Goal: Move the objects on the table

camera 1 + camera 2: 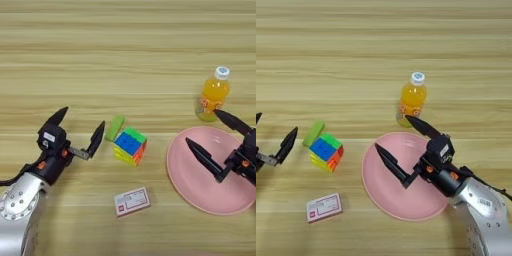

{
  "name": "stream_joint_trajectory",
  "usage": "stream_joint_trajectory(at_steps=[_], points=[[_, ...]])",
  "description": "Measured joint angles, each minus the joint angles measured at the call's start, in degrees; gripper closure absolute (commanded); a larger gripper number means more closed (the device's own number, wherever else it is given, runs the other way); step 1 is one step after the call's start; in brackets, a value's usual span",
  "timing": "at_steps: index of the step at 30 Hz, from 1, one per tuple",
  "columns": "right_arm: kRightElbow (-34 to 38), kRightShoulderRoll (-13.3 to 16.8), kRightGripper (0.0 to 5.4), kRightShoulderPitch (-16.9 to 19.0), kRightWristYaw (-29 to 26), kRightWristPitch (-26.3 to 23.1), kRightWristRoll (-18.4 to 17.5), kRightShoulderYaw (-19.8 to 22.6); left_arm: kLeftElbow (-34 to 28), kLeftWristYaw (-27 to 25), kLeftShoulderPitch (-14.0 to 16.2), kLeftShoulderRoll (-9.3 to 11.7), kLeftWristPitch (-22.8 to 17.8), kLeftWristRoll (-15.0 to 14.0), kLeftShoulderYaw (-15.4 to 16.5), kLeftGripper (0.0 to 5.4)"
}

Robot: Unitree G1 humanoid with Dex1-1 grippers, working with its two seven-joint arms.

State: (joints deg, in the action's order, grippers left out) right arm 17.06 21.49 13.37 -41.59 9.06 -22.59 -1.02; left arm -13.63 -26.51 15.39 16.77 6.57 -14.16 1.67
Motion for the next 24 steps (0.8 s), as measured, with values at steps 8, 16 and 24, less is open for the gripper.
stream_joint_trajectory(at_steps=[8, 16, 24], points=[[1.33, -3.71, 0.05, -1.16, 7.73, 0.26, 0.64, 2.13, -4.47, -4.43, 3.62, 1.99, -1.58, -0.44, -4.03, 0.00], [5.84, -6.35, 0.05, -1.71, 14.26, 0.14, 0.75, 4.01, -9.19, -5.18, 6.52, 2.52, -3.43, 0.00, -6.82, 0.00], [11.25, -8.46, 0.05, -4.88, 20.59, 0.03, 2.06, 5.26, -9.41, -4.35, 5.87, 2.25, -3.97, 1.28, -9.38, 0.00]])
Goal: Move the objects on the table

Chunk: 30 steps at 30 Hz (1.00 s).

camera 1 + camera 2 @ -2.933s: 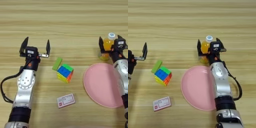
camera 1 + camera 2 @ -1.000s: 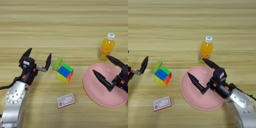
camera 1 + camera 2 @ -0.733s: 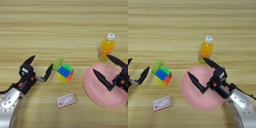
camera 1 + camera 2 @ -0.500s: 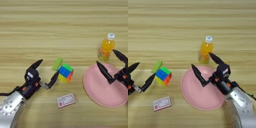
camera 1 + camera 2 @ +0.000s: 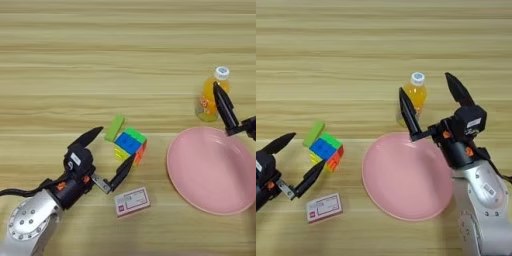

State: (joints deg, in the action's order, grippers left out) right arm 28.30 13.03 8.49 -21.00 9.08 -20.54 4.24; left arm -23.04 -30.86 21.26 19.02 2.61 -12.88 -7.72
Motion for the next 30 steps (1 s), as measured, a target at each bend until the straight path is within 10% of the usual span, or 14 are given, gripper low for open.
stream_joint_trajectory(at_steps=[30], points=[[4.68, -3.27, 0.05, -3.42, 9.54, -1.08, 5.76, 0.94, 10.25, 5.43, -6.86, -4.97, -7.04, 4.10, -5.43, 0.00]])
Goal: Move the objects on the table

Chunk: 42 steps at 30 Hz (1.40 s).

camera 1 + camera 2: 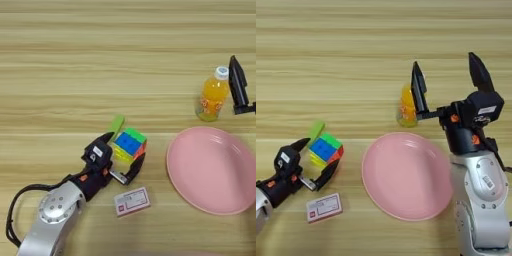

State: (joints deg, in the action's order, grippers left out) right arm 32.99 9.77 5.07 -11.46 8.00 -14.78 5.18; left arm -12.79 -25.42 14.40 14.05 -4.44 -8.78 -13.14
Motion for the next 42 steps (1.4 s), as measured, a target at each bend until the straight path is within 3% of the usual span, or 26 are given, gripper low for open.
stream_joint_trajectory(at_steps=[9, 31, 42], points=[[0.02, -0.11, 0.05, 0.01, 0.11, -0.01, 0.72, -0.09, 2.29, -0.27, -0.91, -0.02, 0.01, 1.67, -1.49, 0.00], [-0.06, -0.64, 0.00, 0.52, 0.75, 0.10, 1.55, -0.72, 4.06, 0.12, -0.86, -1.33, 1.34, 1.86, -1.70, 2.05], [-0.38, -1.31, 0.00, 0.51, 0.88, 0.53, 2.17, -0.78, 4.47, 0.42, -0.46, -1.81, 2.44, 1.85, -0.80, 2.11]])
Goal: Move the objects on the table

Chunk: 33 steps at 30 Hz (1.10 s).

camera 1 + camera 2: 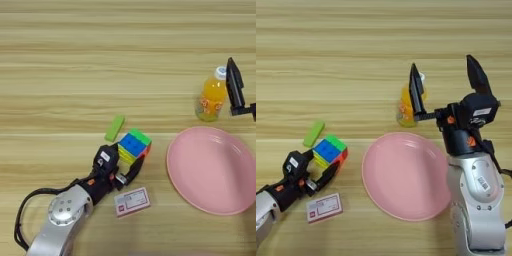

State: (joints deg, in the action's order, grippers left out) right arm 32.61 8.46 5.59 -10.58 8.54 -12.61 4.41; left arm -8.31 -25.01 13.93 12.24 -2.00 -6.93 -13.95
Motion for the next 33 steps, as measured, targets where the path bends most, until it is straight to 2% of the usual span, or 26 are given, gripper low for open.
stream_joint_trajectory(at_steps=[8, 12, 18, 21, 25, 28, 32, 33], points=[[-1.22, -0.35, 0.00, -0.17, 0.11, 0.89, 0.09, 0.00, -0.07, 0.55, 0.05, -0.41, 0.20, -0.07, 0.84, 2.11], [-1.58, -0.35, 0.00, -0.66, 0.08, 1.20, 0.32, 0.05, -2.66, 0.43, 0.36, -0.29, 0.10, -1.19, 2.21, 2.11], [-3.30, 0.74, 0.00, -2.21, -1.45, 1.99, -0.37, 0.90, -7.70, -1.41, 0.25, 1.43, -0.22, -3.46, 4.34, 2.11], [-5.62, 2.70, 0.00, -4.28, -5.05, 2.05, -3.44, 1.52, -9.06, -4.32, 0.07, 3.21, -0.10, -4.85, 4.67, 2.11], [-8.04, 7.00, 0.00, -5.58, -11.64, 1.67, -8.49, 2.64, -9.08, -7.27, -0.03, 5.14, 0.04, -6.51, 5.32, 2.11], [-8.90, 9.83, 0.00, -6.36, -15.67, 0.25, -11.26, 2.84, -9.84, -9.37, -0.11, 5.85, 0.02, -9.02, 6.08, 2.11], [-9.41, 11.95, 0.00, -7.05, -20.55, -2.23, -14.39, 2.14, -12.15, -11.89, -0.74, 7.67, -0.01, -9.83, 6.73, 2.11], [-9.36, 12.64, 0.00, -6.91, -22.65, -3.39, -15.77, 1.15, -13.40, -12.48, -0.80, 8.37, -0.15, -10.78, 7.00, 2.11]])
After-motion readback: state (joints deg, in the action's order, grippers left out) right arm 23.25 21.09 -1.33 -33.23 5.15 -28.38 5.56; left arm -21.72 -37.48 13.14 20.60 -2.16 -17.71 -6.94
